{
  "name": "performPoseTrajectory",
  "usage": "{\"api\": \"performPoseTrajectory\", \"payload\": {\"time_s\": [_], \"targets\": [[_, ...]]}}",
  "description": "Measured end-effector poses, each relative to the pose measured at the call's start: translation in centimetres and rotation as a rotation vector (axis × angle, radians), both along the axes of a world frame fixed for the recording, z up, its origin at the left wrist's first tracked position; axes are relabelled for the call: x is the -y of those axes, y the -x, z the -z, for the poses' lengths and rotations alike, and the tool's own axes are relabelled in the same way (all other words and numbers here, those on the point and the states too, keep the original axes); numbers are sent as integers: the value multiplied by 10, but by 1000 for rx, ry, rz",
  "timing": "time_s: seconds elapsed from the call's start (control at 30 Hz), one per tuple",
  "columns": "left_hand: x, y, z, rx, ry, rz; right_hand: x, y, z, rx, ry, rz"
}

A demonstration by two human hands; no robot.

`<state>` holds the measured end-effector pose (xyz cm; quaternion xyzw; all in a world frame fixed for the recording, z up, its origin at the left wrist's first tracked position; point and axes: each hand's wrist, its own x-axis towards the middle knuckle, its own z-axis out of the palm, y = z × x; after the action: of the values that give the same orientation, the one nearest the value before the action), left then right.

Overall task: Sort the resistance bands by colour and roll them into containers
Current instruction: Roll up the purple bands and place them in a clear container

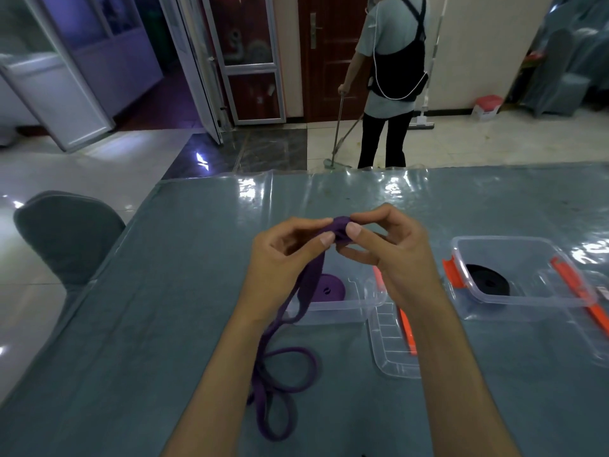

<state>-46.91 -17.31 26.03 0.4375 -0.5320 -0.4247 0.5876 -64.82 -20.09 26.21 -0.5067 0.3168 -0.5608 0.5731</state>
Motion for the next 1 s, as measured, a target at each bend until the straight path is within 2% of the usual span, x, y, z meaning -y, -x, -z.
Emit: {"api": "performPoseTrajectory", "payload": {"time_s": [0.1,0.23,0.43,0.6,0.73,0.83,0.9,1.0], "targets": [[-1,1,-10,61,80,-35,0,0,-5,-45,0,-37],[-2,11,-16,115,171,-113,-1,0,-13,-156,66,32],[-8,26,-15,-68,127,-226,-11,-9,-19,0,137,148],[-8,20,-25,-118,64,-108,-13,-18,-19,99,142,268],[-9,14,-32,-36,120,-102,-14,-18,-20,77,101,174],[-8,15,-34,120,223,-137,-13,-17,-24,-29,108,167],[-9,18,-33,200,279,-154,-15,-17,-29,-33,110,178],[-13,25,-35,145,269,-187,-19,-20,-36,7,157,204]]}}
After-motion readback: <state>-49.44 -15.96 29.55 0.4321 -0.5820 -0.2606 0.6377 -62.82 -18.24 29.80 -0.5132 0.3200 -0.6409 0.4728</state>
